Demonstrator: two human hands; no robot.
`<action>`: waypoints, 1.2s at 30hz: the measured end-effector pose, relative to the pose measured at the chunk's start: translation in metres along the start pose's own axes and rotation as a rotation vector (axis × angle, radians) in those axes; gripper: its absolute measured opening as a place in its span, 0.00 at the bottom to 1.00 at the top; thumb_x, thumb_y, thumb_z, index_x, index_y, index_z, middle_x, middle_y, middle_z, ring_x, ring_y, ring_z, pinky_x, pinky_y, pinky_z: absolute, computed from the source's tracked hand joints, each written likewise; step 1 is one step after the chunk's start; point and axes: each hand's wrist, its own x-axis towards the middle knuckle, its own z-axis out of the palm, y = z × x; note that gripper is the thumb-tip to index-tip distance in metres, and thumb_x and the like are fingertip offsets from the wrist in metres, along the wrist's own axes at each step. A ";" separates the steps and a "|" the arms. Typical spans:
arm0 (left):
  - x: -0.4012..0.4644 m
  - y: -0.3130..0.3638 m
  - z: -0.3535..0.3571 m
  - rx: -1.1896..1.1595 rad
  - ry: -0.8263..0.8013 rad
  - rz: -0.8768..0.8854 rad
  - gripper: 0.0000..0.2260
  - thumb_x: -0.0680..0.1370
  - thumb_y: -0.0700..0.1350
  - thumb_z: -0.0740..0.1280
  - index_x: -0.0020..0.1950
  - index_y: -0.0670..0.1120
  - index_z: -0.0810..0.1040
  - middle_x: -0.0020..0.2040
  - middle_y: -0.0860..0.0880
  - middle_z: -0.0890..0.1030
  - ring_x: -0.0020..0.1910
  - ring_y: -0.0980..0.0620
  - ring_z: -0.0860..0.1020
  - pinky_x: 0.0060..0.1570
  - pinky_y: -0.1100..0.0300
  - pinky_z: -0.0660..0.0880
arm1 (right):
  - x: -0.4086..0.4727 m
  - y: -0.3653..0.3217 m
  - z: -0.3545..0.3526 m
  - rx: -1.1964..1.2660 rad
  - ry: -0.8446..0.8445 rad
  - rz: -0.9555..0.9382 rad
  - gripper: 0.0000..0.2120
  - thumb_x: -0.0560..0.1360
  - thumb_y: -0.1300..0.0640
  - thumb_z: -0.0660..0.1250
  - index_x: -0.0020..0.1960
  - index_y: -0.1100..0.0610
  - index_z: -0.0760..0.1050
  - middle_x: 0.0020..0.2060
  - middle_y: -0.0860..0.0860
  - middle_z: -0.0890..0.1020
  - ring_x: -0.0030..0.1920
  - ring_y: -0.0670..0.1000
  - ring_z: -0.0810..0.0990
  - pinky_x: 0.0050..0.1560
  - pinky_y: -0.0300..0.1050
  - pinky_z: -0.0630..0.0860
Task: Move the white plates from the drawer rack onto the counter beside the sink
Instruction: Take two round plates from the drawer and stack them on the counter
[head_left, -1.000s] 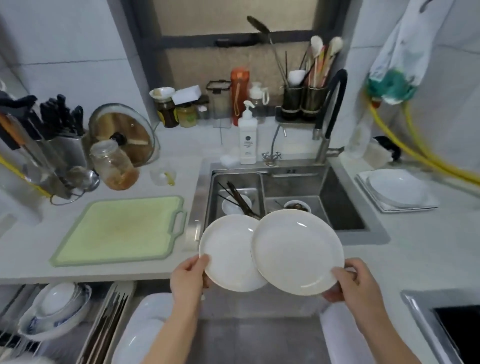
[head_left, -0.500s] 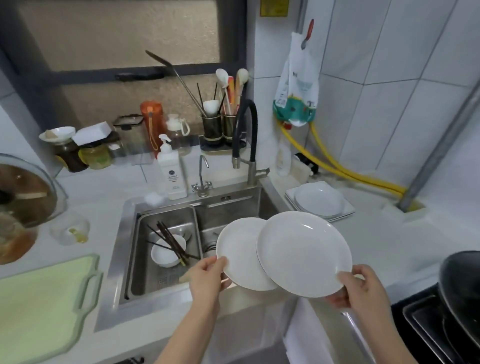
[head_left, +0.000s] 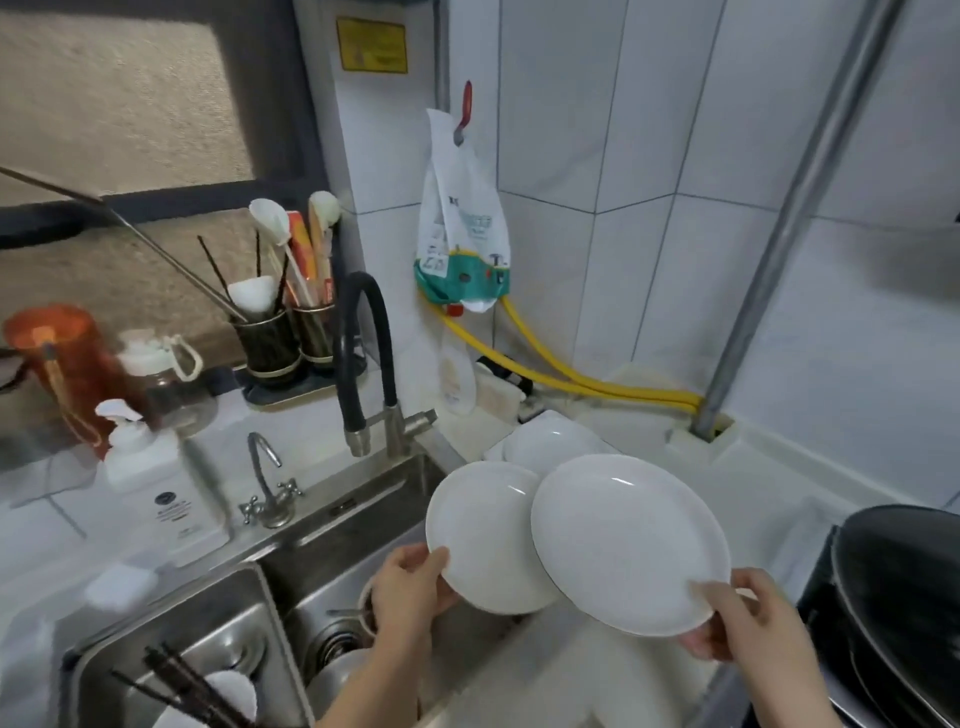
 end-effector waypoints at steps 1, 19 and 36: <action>0.007 0.003 0.006 0.019 -0.025 -0.003 0.11 0.75 0.38 0.68 0.56 0.41 0.73 0.52 0.42 0.78 0.50 0.42 0.79 0.41 0.51 0.80 | 0.003 0.000 0.002 0.004 0.021 0.005 0.04 0.73 0.68 0.66 0.43 0.65 0.70 0.20 0.60 0.79 0.19 0.57 0.78 0.21 0.45 0.78; 0.124 0.017 0.146 0.296 -0.058 0.037 0.11 0.77 0.40 0.67 0.59 0.43 0.78 0.45 0.49 0.78 0.41 0.49 0.78 0.29 0.62 0.76 | 0.086 0.014 -0.005 -0.044 0.141 0.083 0.05 0.75 0.67 0.66 0.42 0.62 0.70 0.22 0.58 0.81 0.24 0.62 0.80 0.22 0.45 0.78; 0.166 0.008 0.190 0.364 -0.025 -0.014 0.10 0.76 0.37 0.66 0.55 0.37 0.80 0.40 0.46 0.80 0.33 0.48 0.79 0.39 0.48 0.82 | 0.152 0.018 0.020 -0.082 0.058 0.116 0.05 0.75 0.62 0.64 0.41 0.57 0.71 0.24 0.56 0.82 0.25 0.58 0.82 0.38 0.53 0.81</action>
